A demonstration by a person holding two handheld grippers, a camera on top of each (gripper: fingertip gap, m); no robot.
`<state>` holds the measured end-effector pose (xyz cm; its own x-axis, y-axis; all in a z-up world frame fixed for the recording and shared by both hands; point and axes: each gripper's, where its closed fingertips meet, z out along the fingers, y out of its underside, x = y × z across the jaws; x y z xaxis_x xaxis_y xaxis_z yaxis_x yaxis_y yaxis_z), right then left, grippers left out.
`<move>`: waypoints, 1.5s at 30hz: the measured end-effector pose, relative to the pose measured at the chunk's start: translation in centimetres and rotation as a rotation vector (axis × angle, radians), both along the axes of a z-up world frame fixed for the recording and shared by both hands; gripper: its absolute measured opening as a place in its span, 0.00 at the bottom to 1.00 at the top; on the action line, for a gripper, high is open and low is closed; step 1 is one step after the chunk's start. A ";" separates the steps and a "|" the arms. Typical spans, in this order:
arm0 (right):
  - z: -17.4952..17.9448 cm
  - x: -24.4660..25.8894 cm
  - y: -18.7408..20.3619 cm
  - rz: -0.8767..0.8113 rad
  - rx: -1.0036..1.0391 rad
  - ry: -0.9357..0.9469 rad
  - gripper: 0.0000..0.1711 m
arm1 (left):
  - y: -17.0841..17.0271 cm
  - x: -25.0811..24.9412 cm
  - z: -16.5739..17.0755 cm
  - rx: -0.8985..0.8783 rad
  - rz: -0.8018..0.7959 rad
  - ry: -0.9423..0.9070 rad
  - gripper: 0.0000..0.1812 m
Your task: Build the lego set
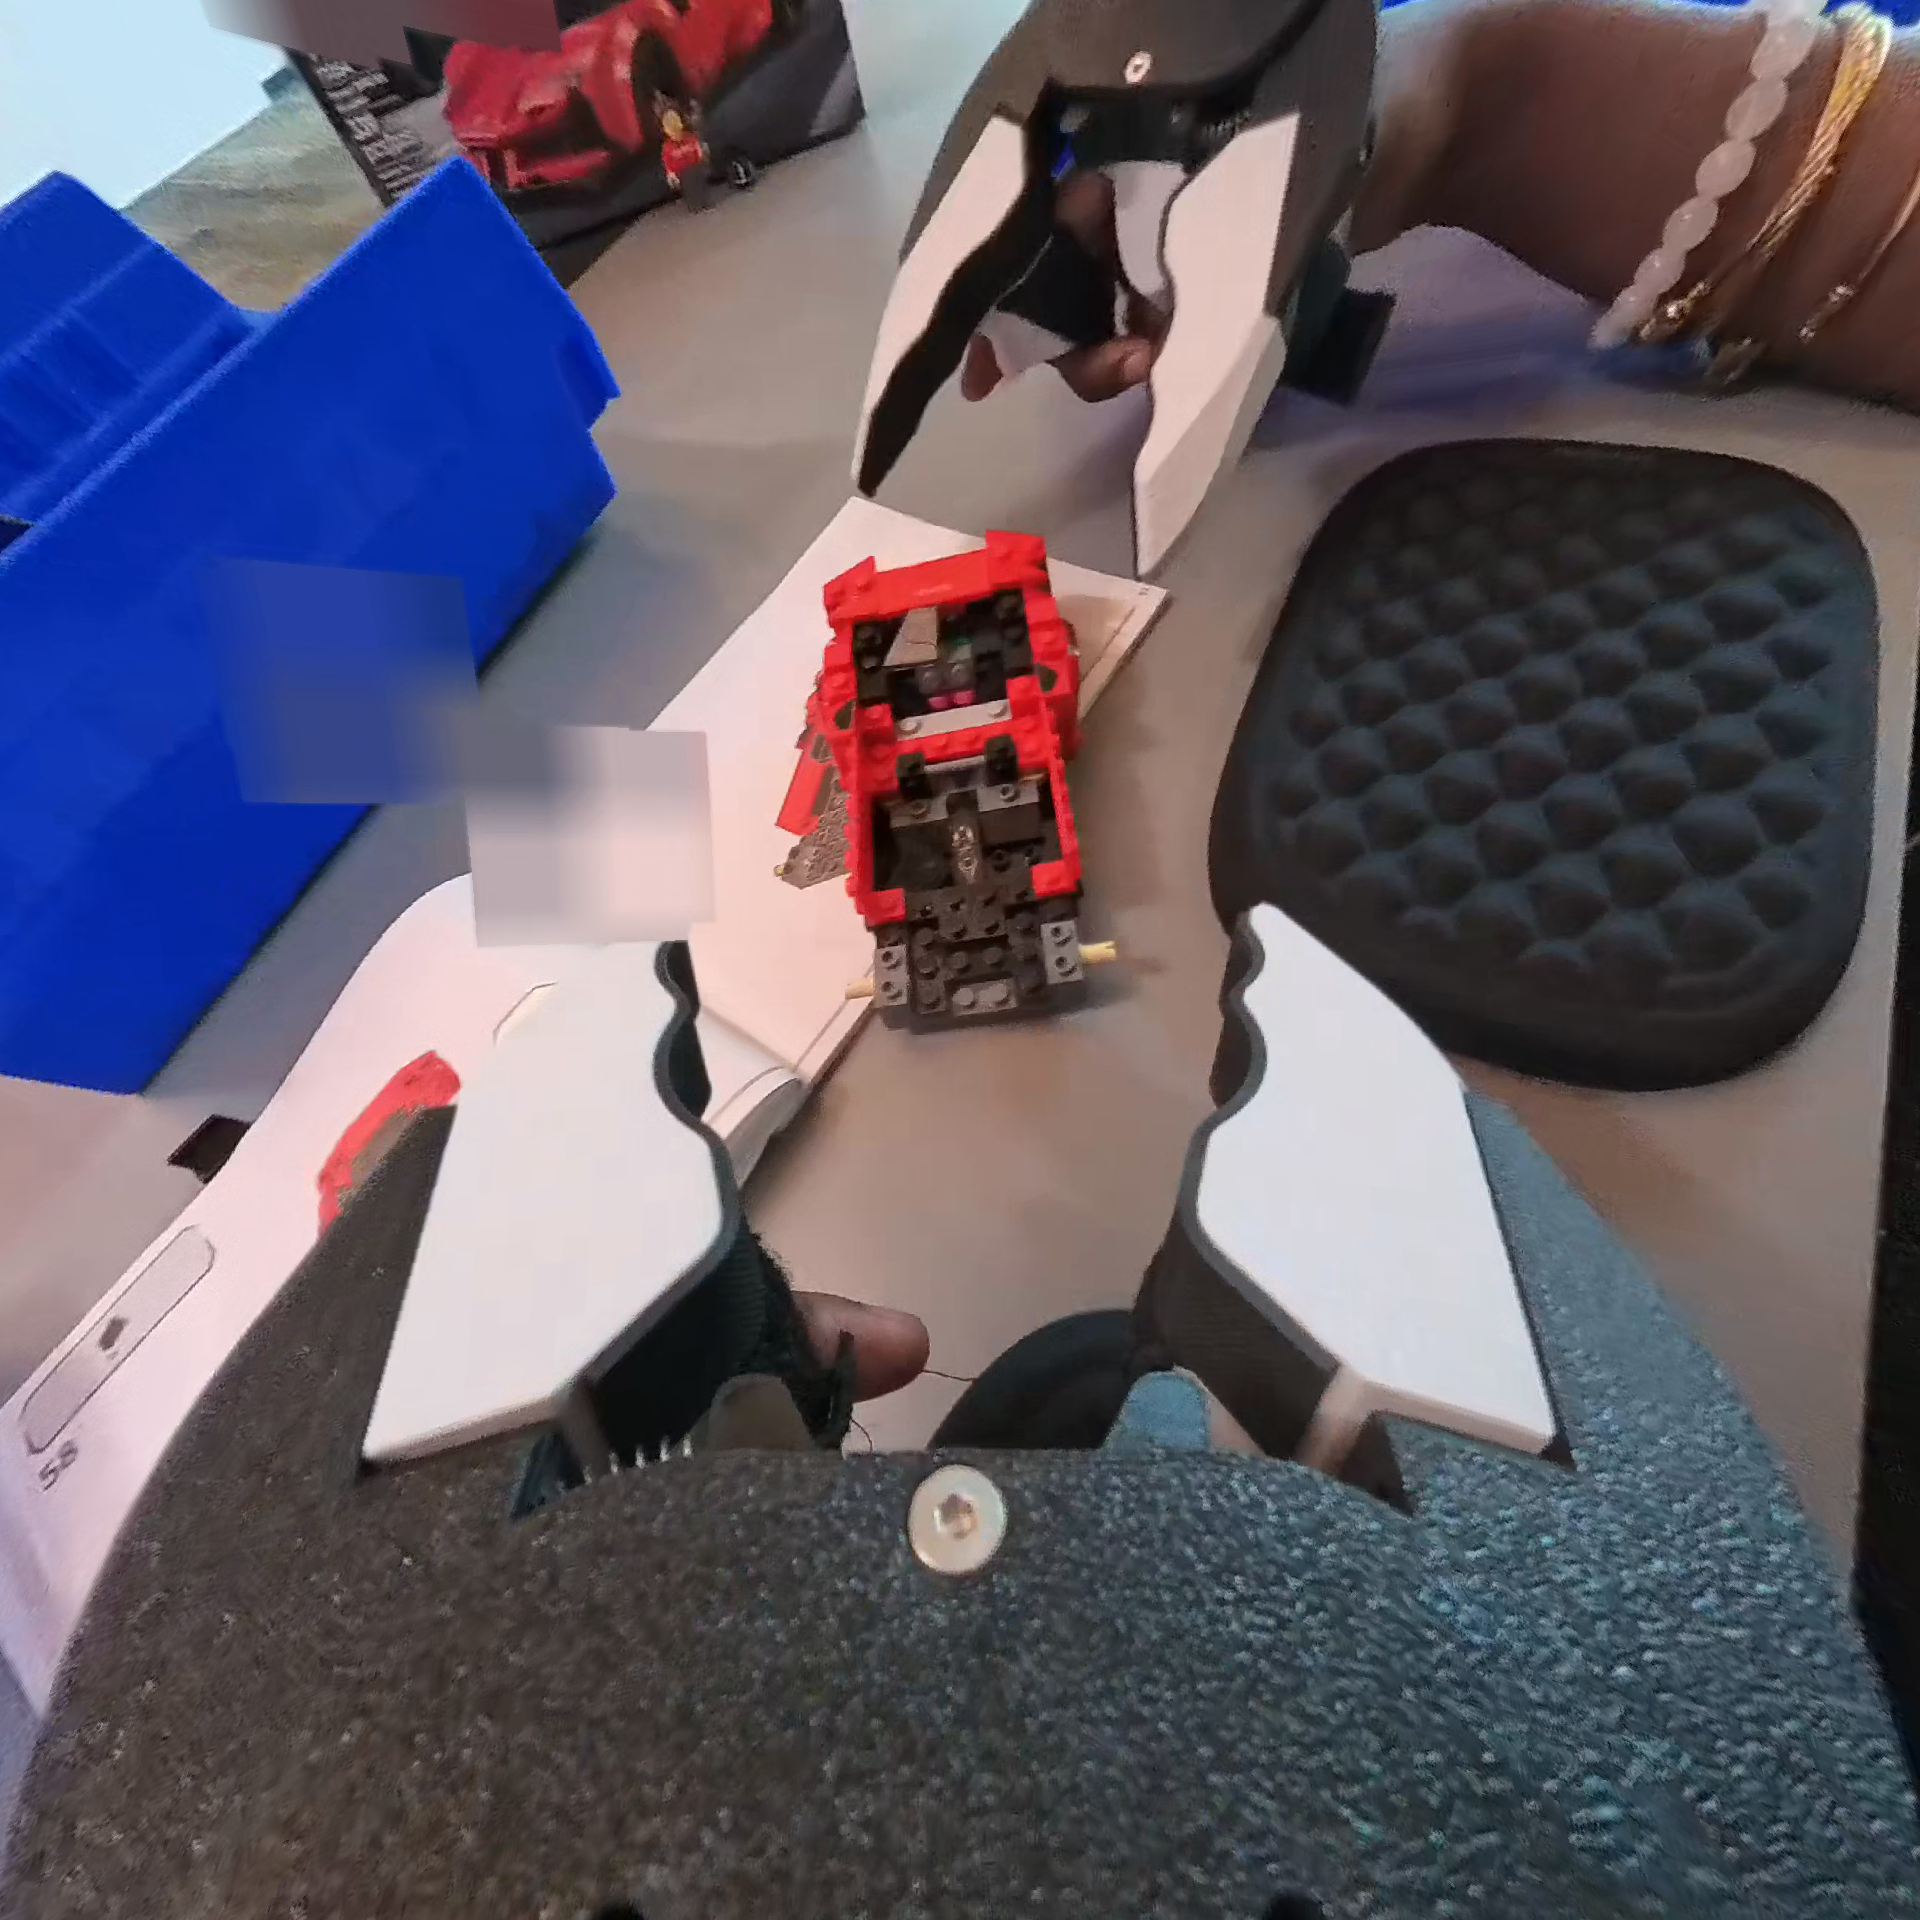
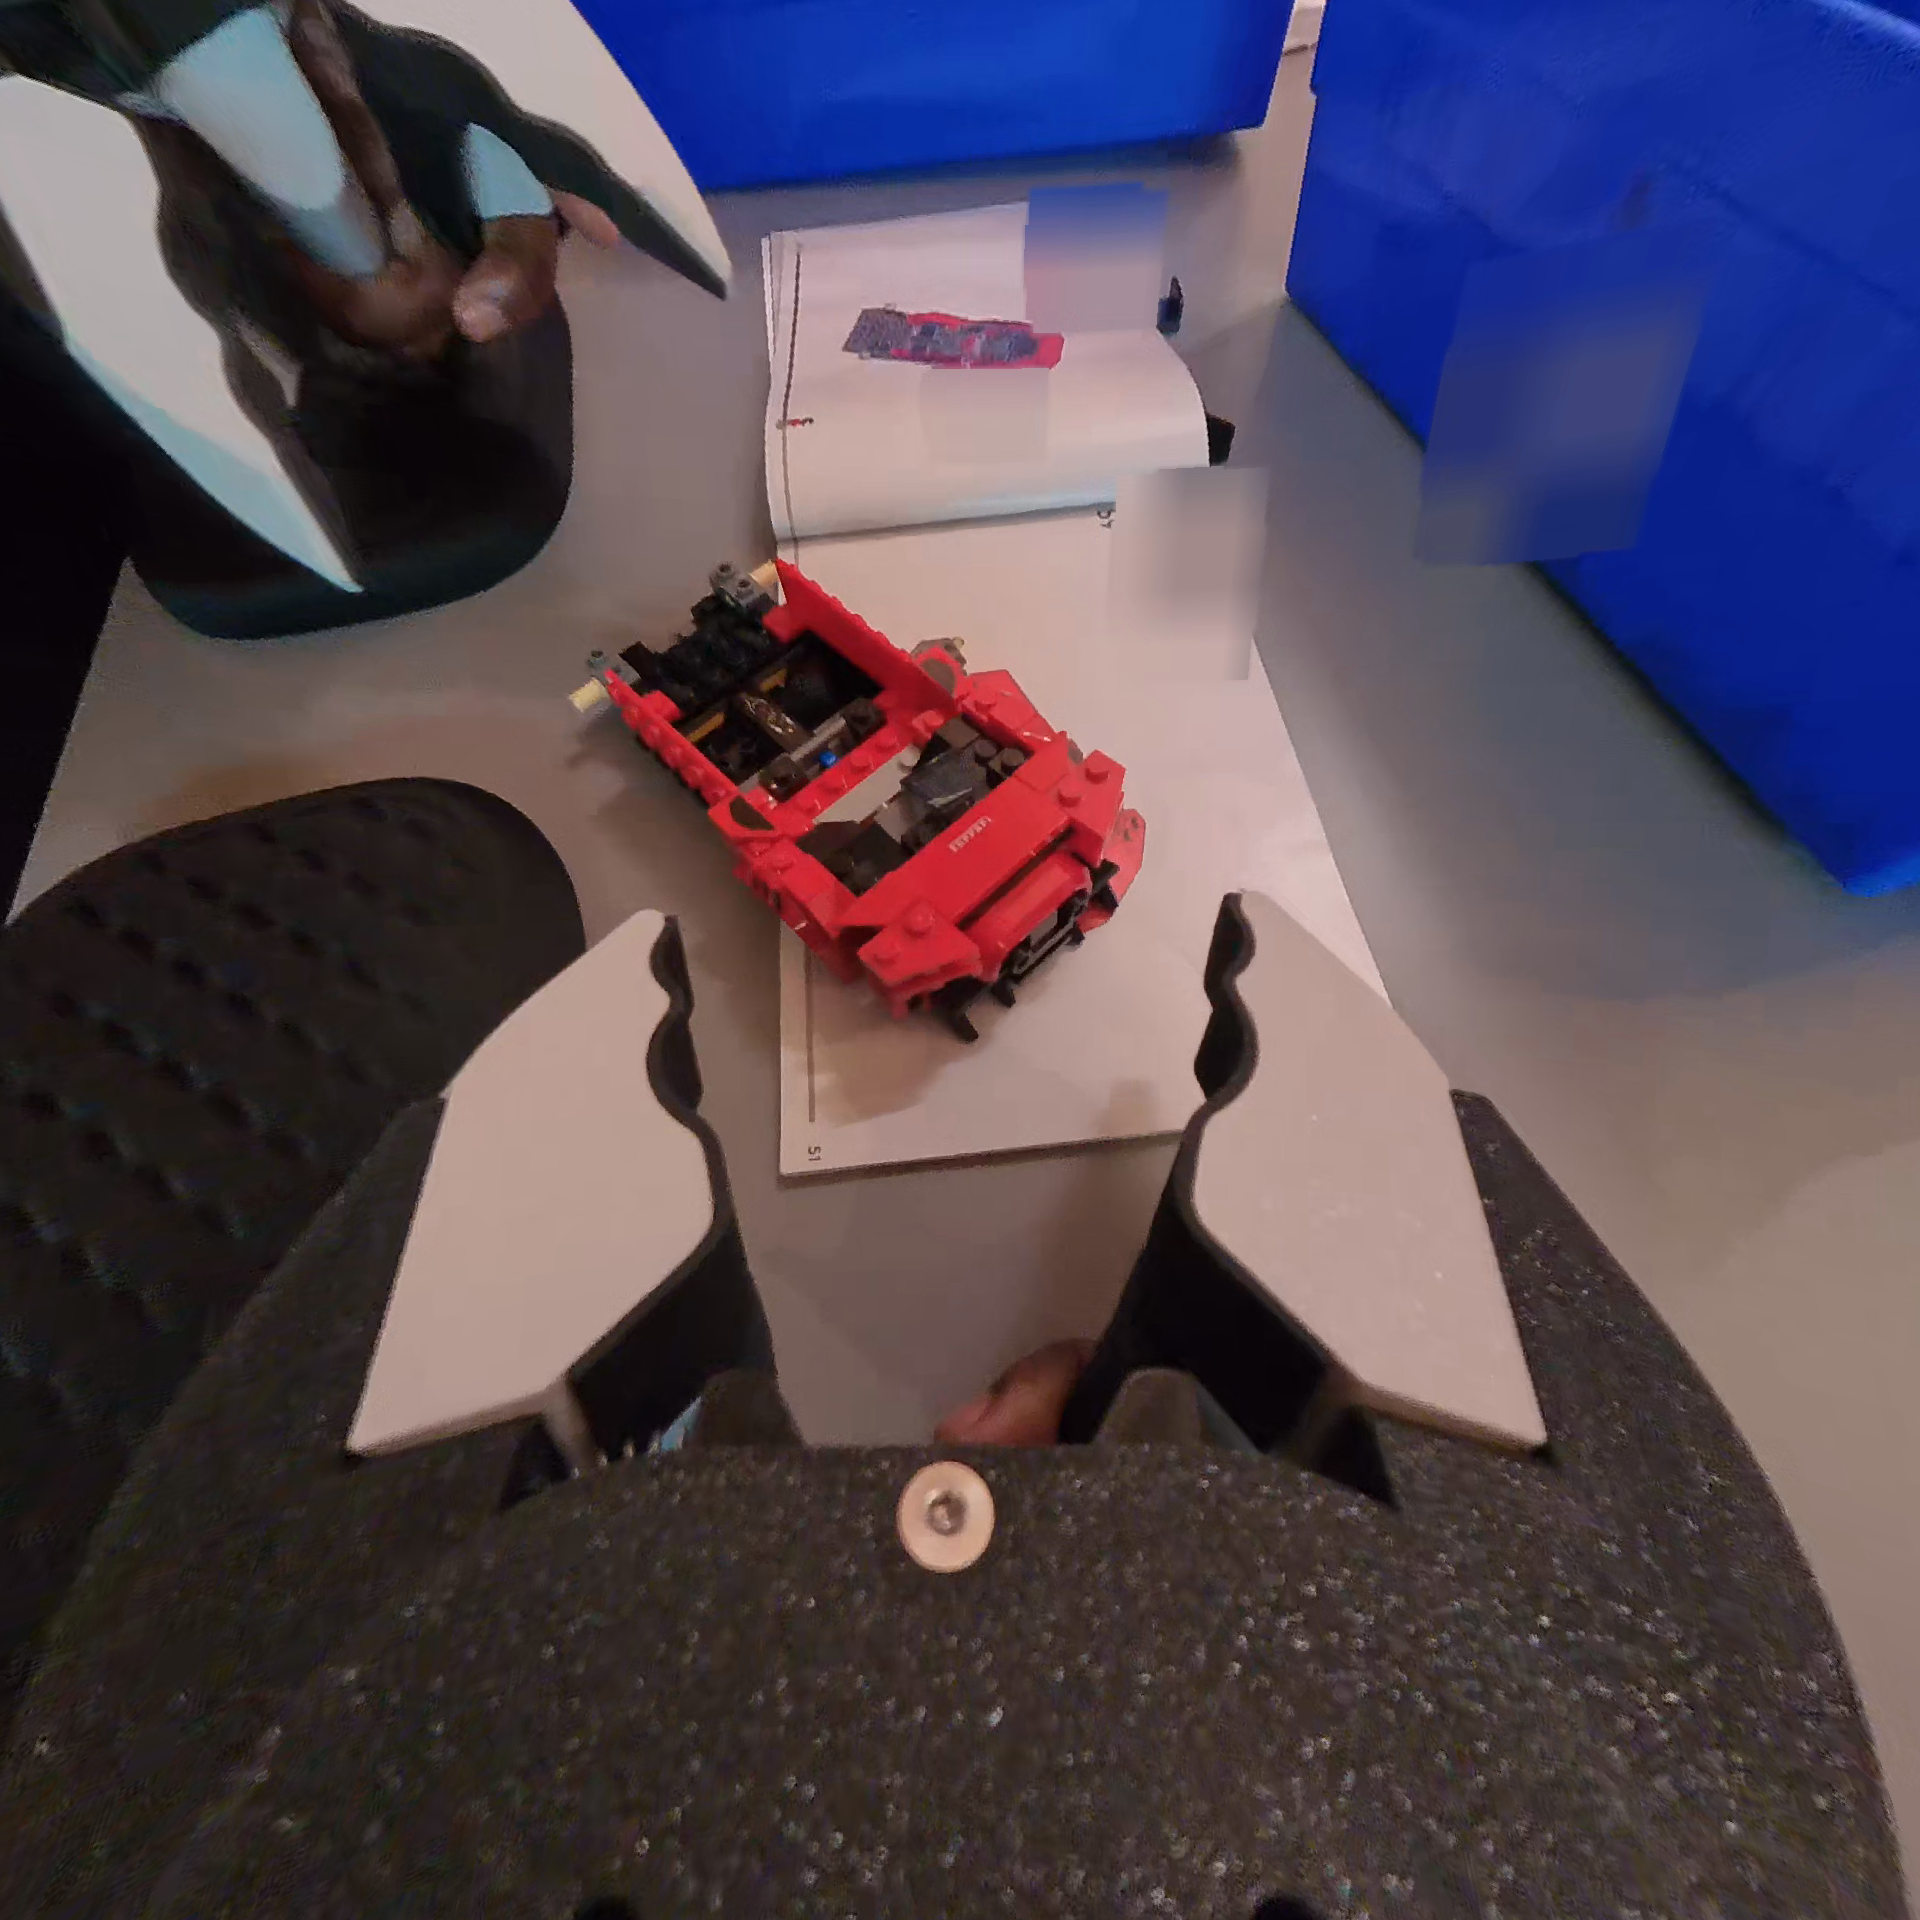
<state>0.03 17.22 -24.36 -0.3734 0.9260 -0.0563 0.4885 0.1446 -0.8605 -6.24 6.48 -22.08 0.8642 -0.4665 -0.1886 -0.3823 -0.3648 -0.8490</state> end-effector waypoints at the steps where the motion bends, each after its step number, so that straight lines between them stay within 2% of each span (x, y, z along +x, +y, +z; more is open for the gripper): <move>1: -0.2 0.1 0.1 -0.005 0.003 -0.005 0.55 | 0.1 0.3 0.0 -0.007 -0.007 -0.001 0.53; 9: -1.5 0.2 0.8 -0.026 0.021 -0.063 0.55 | 1.4 0.5 -0.9 -0.060 -0.073 -0.063 0.54; 17: -2.4 0.3 0.2 0.003 0.064 -0.109 0.53 | 1.8 -0.4 -0.4 -0.007 -0.025 -0.119 0.48; 22: -2.1 0.2 0.2 -0.002 0.062 -0.095 0.53 | 1.9 -0.5 -0.9 -0.036 -0.014 -0.128 0.49; 28: -2.7 0.1 0.1 -0.005 0.080 -0.127 0.52 | 1.9 0.4 -3.1 -0.187 -0.054 -0.030 0.52; 31: -2.8 0.0 -0.2 0.005 0.100 -0.134 0.49 | 2.6 0.5 -3.5 -0.206 -0.056 0.044 0.47; 36: -3.3 0.0 -0.3 0.008 0.132 -0.160 0.44 | 3.4 1.0 -5.4 -0.298 -0.084 0.119 0.45; 37: -3.3 0.1 -0.7 0.031 0.123 -0.156 0.39 | 3.5 1.2 -5.3 -0.296 -0.099 0.114 0.37; 38: -3.2 0.1 -1.0 0.045 0.117 -0.154 0.36 | 3.6 1.2 -5.1 -0.293 -0.118 0.111 0.34; 41: -3.2 0.1 -1.1 0.045 0.124 -0.156 0.35 | 3.8 0.4 -4.5 -0.299 -0.165 0.159 0.33; 45: -3.2 0.1 -1.5 0.059 0.117 -0.156 0.31 | 3.9 -0.4 -3.4 -0.296 -0.308 0.215 0.33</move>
<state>0.17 15.76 -27.56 -0.4222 0.9064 -0.0113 0.6025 0.2714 -0.7506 -6.69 10.40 -25.51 0.6335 -0.7553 -0.1680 -0.6659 -0.4217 -0.6154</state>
